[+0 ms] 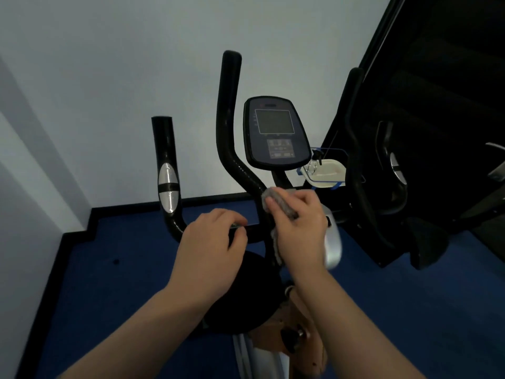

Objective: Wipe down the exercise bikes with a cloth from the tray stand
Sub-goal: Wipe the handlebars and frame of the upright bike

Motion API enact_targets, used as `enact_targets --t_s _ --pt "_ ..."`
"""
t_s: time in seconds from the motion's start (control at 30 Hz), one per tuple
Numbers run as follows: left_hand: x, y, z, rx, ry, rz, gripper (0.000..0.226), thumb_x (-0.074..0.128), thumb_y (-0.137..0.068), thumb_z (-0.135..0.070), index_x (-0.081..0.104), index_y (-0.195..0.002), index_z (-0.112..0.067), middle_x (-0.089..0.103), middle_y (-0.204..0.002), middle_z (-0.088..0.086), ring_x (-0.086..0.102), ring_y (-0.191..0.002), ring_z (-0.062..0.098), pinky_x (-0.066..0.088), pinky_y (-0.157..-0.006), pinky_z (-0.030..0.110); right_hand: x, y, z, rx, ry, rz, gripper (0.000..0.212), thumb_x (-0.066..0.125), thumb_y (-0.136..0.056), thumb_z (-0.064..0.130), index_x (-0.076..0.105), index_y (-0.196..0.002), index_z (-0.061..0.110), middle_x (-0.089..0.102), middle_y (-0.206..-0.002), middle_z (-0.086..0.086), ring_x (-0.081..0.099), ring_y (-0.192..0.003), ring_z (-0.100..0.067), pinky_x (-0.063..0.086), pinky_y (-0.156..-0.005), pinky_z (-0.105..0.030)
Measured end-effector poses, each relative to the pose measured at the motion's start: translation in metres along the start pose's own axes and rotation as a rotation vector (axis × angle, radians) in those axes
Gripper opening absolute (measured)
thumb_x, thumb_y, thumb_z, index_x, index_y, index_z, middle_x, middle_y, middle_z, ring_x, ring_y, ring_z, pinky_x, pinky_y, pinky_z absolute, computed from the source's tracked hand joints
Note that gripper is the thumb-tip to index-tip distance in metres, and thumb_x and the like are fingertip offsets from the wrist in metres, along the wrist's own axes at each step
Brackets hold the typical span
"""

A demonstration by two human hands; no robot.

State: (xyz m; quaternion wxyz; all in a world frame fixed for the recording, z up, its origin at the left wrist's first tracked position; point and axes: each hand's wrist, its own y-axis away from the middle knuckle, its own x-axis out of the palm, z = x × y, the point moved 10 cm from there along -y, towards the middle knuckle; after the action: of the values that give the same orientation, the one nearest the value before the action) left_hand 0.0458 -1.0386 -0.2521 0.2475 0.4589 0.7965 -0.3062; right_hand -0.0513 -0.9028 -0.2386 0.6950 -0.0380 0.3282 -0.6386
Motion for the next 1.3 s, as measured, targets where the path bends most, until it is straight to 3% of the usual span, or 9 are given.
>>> enact_targets --t_s 0.2,0.33,0.43,0.6,0.73,0.9,1.07,1.17,1.3 --pt "-0.004 0.001 0.003 -0.023 0.042 -0.027 0.019 0.049 -0.093 -0.025 0.063 -0.106 -0.03 0.059 -0.105 -0.018 0.048 -0.1 0.0 0.042 -0.093 0.03 -0.02 0.062 -0.001 -0.112 0.072 -0.024 0.028 0.069 -0.081 0.031 0.07 -0.109 0.029 0.053 -0.087 0.003 0.054 -0.078 -0.002 0.042 -0.067 -0.007" --pt "-0.002 0.001 0.003 -0.014 0.022 -0.017 0.02 0.049 -0.092 -0.026 0.063 -0.106 -0.029 0.059 -0.107 -0.017 0.048 -0.102 0.001 0.04 -0.094 0.027 -0.002 0.016 0.006 -0.094 0.126 0.015 0.024 0.074 -0.081 0.024 0.073 -0.105 0.022 0.054 -0.084 0.001 0.053 -0.073 -0.005 0.04 -0.064 -0.008" --pt "-0.004 0.001 0.003 -0.011 -0.003 -0.035 0.021 0.049 -0.092 -0.026 0.064 -0.107 -0.027 0.059 -0.107 -0.017 0.049 -0.101 0.002 0.04 -0.093 0.026 0.004 0.003 0.008 -0.054 0.175 -0.003 0.018 0.067 -0.086 0.033 0.073 -0.102 0.028 0.05 -0.084 0.011 0.05 -0.074 0.003 0.036 -0.066 -0.004" --pt "-0.007 0.002 0.003 -0.012 0.017 -0.06 0.019 0.051 -0.091 -0.025 0.064 -0.103 -0.029 0.06 -0.103 -0.018 0.049 -0.098 0.0 0.041 -0.091 0.025 -0.01 0.056 -0.011 -0.052 0.07 0.059 0.038 0.034 -0.094 0.049 0.056 -0.125 0.045 0.044 -0.104 0.016 0.051 -0.093 -0.006 0.047 -0.077 -0.028" --pt "-0.007 0.004 0.004 -0.021 0.014 -0.069 0.019 0.051 -0.091 -0.025 0.064 -0.104 -0.028 0.06 -0.105 -0.017 0.05 -0.1 0.002 0.042 -0.094 0.029 -0.004 0.044 0.01 -0.212 0.232 0.022 0.033 0.045 -0.093 0.035 0.06 -0.122 0.038 0.046 -0.094 0.01 0.045 -0.087 -0.012 0.041 -0.077 -0.033" --pt "-0.008 0.004 0.001 -0.01 -0.009 -0.067 0.019 0.05 -0.092 -0.024 0.065 -0.104 -0.026 0.061 -0.105 -0.014 0.051 -0.099 0.005 0.042 -0.094 0.032 0.008 0.012 0.006 -0.203 0.146 0.166 0.012 0.055 -0.093 0.022 0.059 -0.105 0.025 0.053 -0.097 0.008 0.052 -0.088 -0.005 0.045 -0.075 -0.027" --pt "-0.008 0.003 0.005 -0.027 0.013 -0.078 0.018 0.05 -0.091 -0.026 0.064 -0.102 -0.029 0.059 -0.103 -0.019 0.05 -0.098 0.002 0.042 -0.092 0.031 -0.005 0.053 -0.004 -0.218 0.116 0.129 0.007 0.058 -0.088 0.028 0.054 -0.092 0.024 0.049 -0.092 0.008 0.047 -0.09 0.006 0.035 -0.074 -0.004" --pt "-0.006 0.004 0.004 -0.024 -0.003 -0.056 0.02 0.049 -0.091 -0.026 0.065 -0.104 -0.028 0.06 -0.105 -0.017 0.05 -0.099 0.003 0.042 -0.093 0.03 0.006 0.031 0.003 -0.232 0.185 0.154 0.012 0.066 -0.086 0.019 0.054 -0.087 0.019 0.047 -0.09 0.008 0.044 -0.085 0.009 0.034 -0.071 -0.003" --pt "-0.005 0.002 0.005 -0.034 -0.007 -0.062 0.021 0.049 -0.092 -0.026 0.065 -0.105 -0.026 0.06 -0.107 -0.016 0.05 -0.1 0.004 0.041 -0.093 0.029 0.015 0.01 0.011 -0.185 0.153 0.16 0.011 0.062 -0.089 0.022 0.051 -0.088 0.02 0.046 -0.092 0.009 0.044 -0.079 0.001 0.037 -0.069 -0.009"
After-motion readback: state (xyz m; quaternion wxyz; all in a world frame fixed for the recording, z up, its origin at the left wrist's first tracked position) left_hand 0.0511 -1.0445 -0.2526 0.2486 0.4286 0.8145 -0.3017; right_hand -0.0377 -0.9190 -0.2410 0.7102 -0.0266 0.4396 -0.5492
